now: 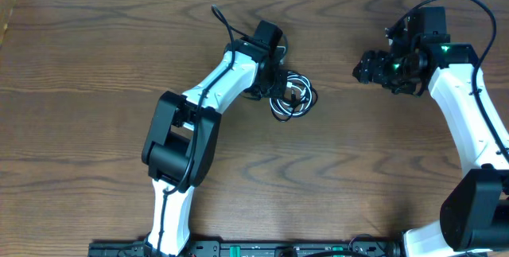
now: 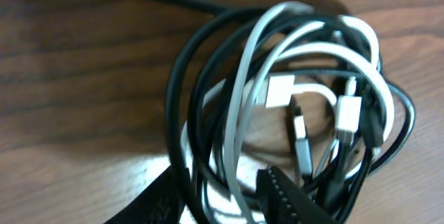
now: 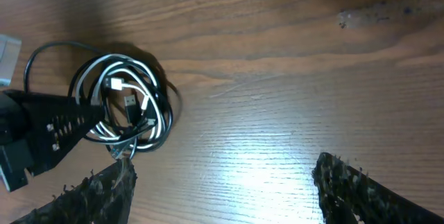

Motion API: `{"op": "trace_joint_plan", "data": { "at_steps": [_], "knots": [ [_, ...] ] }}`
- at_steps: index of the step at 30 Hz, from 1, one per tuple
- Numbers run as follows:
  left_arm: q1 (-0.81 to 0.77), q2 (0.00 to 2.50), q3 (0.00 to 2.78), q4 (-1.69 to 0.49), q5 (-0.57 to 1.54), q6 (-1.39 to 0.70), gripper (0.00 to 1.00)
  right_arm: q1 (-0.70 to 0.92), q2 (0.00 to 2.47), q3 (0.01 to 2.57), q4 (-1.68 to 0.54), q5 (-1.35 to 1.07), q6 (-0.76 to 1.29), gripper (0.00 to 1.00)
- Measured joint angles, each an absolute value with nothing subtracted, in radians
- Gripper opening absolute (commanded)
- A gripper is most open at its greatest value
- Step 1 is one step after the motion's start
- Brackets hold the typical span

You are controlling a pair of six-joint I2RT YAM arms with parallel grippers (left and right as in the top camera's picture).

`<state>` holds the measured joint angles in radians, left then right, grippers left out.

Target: Untangle cables

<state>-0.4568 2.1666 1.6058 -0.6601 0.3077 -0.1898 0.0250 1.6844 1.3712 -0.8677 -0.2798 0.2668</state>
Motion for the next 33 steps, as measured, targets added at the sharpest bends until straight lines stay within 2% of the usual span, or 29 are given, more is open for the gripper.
{"op": "trace_joint_plan", "data": {
  "at_steps": [6, 9, 10, 21, 25, 33],
  "knots": [
    [-0.460, 2.171, 1.605, -0.593, 0.308, -0.197, 0.33, 0.027, 1.684, 1.360, -0.867, -0.280, 0.266, 0.79],
    [-0.461, 2.171, 1.596, -0.571, 0.308, -0.220, 0.10, 0.029, 1.684, 1.356, -0.867, -0.280, 0.266, 0.79],
    [-0.461, 2.172, 1.592, -0.571, 0.307, -0.229, 0.08, 0.029, 1.684, 1.355, -0.866, -0.280, 0.266, 0.79],
    [-0.453, 2.140, 1.588, -0.575, 0.315, -0.258, 0.08, 0.047, 1.684, 1.351, -0.813, -0.323, 0.239, 0.76],
    [-0.432, 1.975, 1.588, -0.575, 0.370, -0.259, 0.08, 0.075, 1.684, 1.351, -0.749, -0.408, 0.189, 0.69],
    [-0.397, 1.713, 1.615, -0.599, 0.523, -0.261, 0.07, 0.100, 1.684, 1.350, -0.655, -0.600, 0.097, 0.66]
  ]
}}
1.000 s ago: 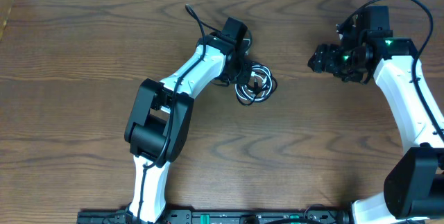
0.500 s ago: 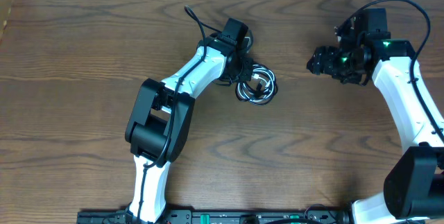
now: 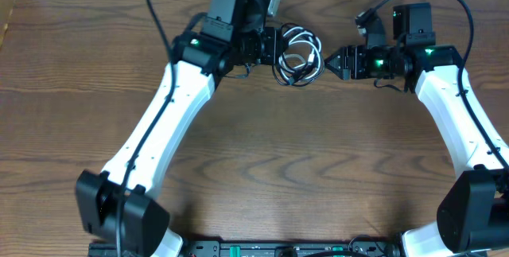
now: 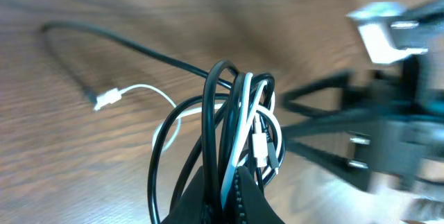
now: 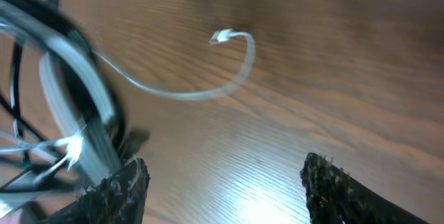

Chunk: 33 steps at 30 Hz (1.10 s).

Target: Untangle cables

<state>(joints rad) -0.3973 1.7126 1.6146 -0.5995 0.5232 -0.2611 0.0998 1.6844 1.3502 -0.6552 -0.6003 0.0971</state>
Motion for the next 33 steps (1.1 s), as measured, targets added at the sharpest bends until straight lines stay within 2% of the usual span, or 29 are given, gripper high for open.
{"op": "trace_joint_plan", "data": {
  "at_steps": [15, 19, 25, 33],
  "knots": [
    [-0.350, 1.711, 1.615, -0.648, 0.616, -0.263, 0.08, 0.102, 1.685, 1.348, -0.590, -0.837, 0.067, 0.57],
    [-0.350, 1.711, 1.615, -0.648, 0.631, -0.263, 0.08, 0.115, 1.685, 1.348, -0.588, -0.839, 0.067, 0.56],
    [-0.350, 1.711, 1.615, -0.645, 0.682, -0.263, 0.07, 0.163, 1.685, 1.348, -0.570, -0.813, 0.086, 0.44],
    [-0.350, 1.711, 1.615, -0.625, 0.705, -0.263, 0.07, 0.217, 1.688, 1.347, -0.562, -0.713, 0.163, 0.43]
  ]
}}
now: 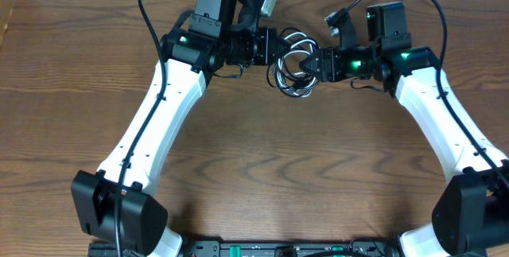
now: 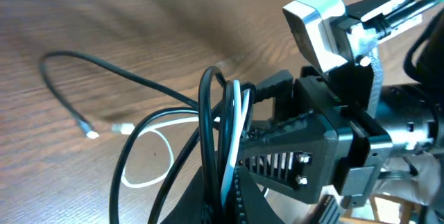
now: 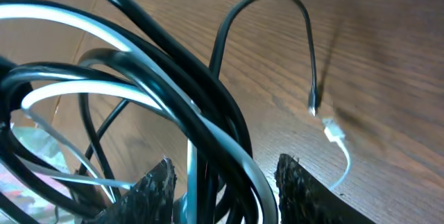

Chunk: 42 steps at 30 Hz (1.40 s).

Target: Untangle cables

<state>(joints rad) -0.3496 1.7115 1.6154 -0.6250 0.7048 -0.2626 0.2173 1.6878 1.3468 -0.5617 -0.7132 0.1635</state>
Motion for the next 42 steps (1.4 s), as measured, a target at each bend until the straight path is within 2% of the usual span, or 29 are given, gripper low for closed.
{"op": "trace_joint_plan", "data": {
  "at_steps": [11, 19, 28, 35, 42],
  "knots": [
    [-0.350, 1.711, 1.615, -0.726, 0.426, -0.263, 0.07, 0.198, 1.688, 1.347, -0.534, -0.642, 0.231, 0.45],
    [-0.350, 1.711, 1.614, -0.727, 0.366, -0.263, 0.07, 0.274, 1.691, 1.347, -0.531, -0.581, 0.255, 0.45],
    [-0.350, 1.711, 1.614, -0.727, 0.360, -0.263, 0.08, 0.359, 1.732, 1.347, -0.503, -0.477, 0.281, 0.34],
    [-0.350, 1.711, 1.614, -0.728, 0.360, -0.263, 0.08, 0.402, 1.770, 1.347, -0.427, -0.442, 0.278, 0.34],
    [-0.350, 1.711, 1.614, -0.733, 0.360, -0.263, 0.08, 0.432, 1.770, 1.347, -0.398, -0.413, 0.277, 0.27]
  ]
}}
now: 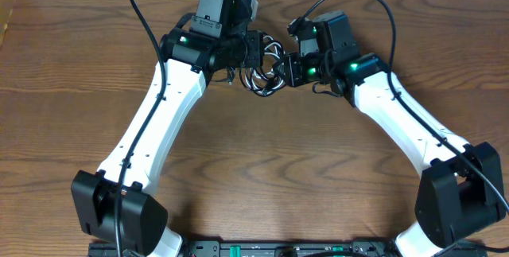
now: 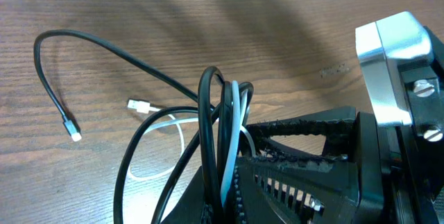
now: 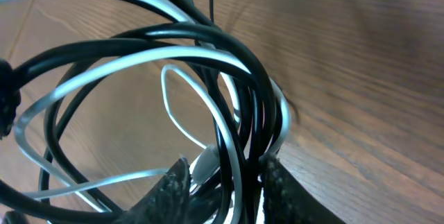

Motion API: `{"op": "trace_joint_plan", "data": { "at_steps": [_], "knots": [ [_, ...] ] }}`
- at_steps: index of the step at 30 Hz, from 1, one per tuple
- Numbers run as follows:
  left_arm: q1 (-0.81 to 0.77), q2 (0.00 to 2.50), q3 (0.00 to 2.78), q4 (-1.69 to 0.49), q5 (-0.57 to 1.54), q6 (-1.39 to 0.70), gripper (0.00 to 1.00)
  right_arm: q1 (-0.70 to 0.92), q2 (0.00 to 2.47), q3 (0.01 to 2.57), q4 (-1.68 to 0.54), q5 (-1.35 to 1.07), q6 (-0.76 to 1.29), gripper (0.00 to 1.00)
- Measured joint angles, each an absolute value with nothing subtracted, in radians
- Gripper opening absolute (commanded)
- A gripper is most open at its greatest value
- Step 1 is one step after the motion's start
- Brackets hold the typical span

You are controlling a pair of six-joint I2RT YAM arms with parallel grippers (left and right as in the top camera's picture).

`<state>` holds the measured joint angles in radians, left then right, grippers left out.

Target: Untangle cables

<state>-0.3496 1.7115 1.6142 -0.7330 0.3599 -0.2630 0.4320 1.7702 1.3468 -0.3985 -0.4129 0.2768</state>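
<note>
A tangled bundle of black and white cables [image 1: 267,72] hangs between my two grippers near the table's back edge. My left gripper [image 1: 253,56] is shut on several upright strands [image 2: 223,134], its fingers [image 2: 201,200] pinching them at the bottom of the left wrist view. My right gripper [image 1: 286,69] faces it from the right, and its body [image 2: 326,161] fills that view's right side. Its fingertips [image 3: 177,186] stand close together with black and white loops [image 3: 236,113] clamped between them. A black cable end [image 2: 69,128] and a white plug [image 2: 137,104] trail on the wood.
The brown wooden table [image 1: 262,169] stretches toward the front. A white wall strip runs along its back edge. Each arm's own black lead [image 1: 151,10] arches over the back of the table.
Both grippers and the bundle have shifted left. My right gripper's fingers, then spread around some strands, now stand closer together and clamp them. My left gripper still holds the bundle.
The bundle lay mid-table with my left gripper at it and the right one open far off. Then my left gripper held it raised near the back edge, the right one open beside it. Then the right fingers straddled the strands, and now they grip them.
</note>
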Motion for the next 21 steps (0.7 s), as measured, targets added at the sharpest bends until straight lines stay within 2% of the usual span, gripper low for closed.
{"op": "trace_joint_plan", "data": {
  "at_steps": [10, 12, 14, 21],
  "knots": [
    [-0.350, 1.711, 1.614, -0.733, 0.360, -0.266, 0.07, 0.453, 1.770, 1.347, -0.398, -0.376, 0.277, 0.17],
    [-0.350, 1.711, 1.614, -0.733, 0.360, -0.266, 0.07, 0.459, 1.770, 1.347, -0.399, -0.367, 0.275, 0.12],
    [-0.350, 1.711, 1.614, -0.733, 0.360, -0.266, 0.07, 0.463, 1.770, 1.347, -0.398, -0.360, 0.273, 0.01],
    [-0.350, 1.711, 1.614, -0.733, 0.344, -0.266, 0.08, 0.456, 1.770, 1.347, -0.395, -0.369, 0.273, 0.01]
  ]
}}
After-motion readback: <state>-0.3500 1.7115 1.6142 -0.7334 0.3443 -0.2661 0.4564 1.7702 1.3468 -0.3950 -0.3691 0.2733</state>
